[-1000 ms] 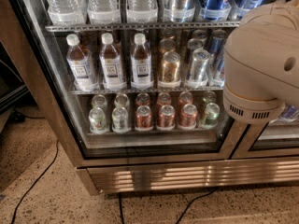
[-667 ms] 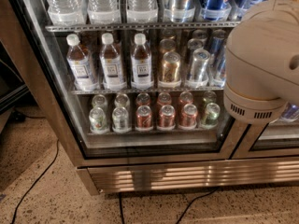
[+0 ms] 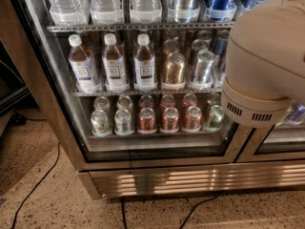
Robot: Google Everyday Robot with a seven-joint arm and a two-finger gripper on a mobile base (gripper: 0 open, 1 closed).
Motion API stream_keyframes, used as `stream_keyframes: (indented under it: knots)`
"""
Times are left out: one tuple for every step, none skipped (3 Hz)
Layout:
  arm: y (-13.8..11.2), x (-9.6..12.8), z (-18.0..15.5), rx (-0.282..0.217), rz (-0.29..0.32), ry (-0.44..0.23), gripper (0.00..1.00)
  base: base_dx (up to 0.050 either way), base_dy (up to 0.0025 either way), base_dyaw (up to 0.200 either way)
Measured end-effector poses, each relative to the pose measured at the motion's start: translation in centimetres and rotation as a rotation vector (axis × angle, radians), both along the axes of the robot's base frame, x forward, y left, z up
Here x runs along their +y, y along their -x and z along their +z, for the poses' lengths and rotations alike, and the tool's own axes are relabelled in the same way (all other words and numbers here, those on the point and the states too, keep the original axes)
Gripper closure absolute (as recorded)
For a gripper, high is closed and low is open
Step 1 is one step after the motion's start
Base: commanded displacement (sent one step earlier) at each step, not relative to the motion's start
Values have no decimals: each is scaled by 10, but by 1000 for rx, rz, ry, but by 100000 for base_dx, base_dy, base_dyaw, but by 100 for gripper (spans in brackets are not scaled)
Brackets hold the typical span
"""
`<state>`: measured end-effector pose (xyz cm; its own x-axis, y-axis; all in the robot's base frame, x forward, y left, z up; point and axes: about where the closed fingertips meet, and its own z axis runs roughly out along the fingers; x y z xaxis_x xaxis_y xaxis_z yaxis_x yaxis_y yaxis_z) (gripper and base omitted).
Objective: Close left fridge door
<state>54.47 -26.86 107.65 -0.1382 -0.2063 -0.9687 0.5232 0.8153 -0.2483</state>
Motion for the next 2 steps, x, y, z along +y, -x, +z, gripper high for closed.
stream_keyframes:
  knots:
    - [7,-9,-17,56,-44,-33,81,0,0,0]
    - [7,-8,-17,55,-42,-35,58,0,0,0]
